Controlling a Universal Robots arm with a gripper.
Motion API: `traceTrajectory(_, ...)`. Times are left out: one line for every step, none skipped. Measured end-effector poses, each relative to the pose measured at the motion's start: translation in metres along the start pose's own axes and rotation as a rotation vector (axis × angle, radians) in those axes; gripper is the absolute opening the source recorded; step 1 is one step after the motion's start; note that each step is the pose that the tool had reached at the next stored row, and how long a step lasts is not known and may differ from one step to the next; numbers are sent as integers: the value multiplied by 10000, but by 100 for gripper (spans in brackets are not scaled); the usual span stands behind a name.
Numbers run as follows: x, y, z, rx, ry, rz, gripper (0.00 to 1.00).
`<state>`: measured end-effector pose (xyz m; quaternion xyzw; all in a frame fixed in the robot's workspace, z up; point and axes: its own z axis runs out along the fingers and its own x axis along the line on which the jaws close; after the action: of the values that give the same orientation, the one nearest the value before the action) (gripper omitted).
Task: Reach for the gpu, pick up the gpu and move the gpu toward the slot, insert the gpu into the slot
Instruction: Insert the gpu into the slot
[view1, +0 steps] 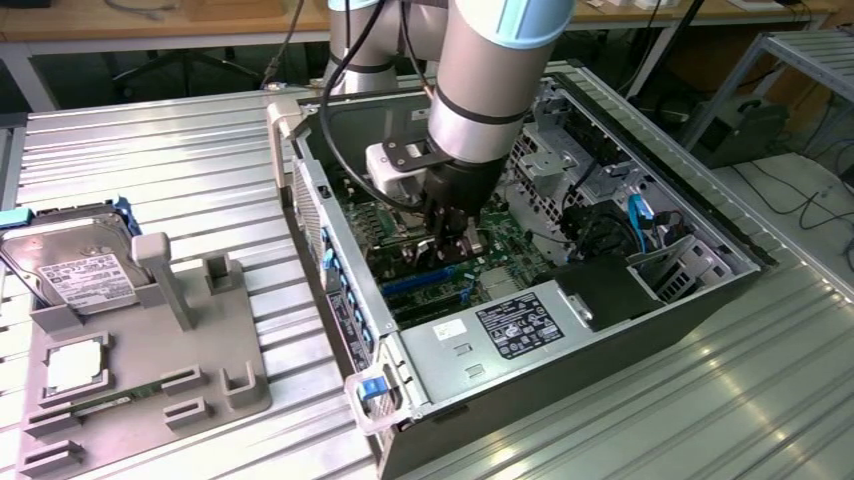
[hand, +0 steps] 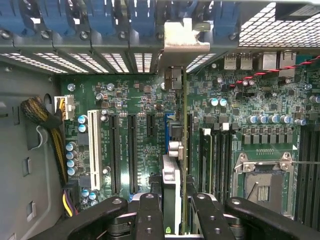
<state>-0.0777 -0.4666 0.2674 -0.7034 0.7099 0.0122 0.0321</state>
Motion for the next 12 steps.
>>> traceTrajectory(0,2,2,-1,-1,0,27)
traceTrajectory(1,7,4,-1,-1,-1,27)
traceTrajectory(1,11,7,-1,-2,0,27)
traceTrajectory(6,11,10,-3,-1,0,27)
traceTrajectory(11,12,13,-3,-2,0,27)
traceTrajectory(18,12,17,-3,-2,1,27)
traceTrajectory(23,12,19,-4,-2,1,27)
traceTrajectory(26,12,22,-3,-2,1,27)
traceTrajectory(27,12,23,-4,0,1,27)
traceTrajectory(27,16,24,-4,-1,0,27)
traceTrajectory(27,20,26,-3,-2,1,27)
traceTrajectory(27,25,27,-3,-3,1,27)
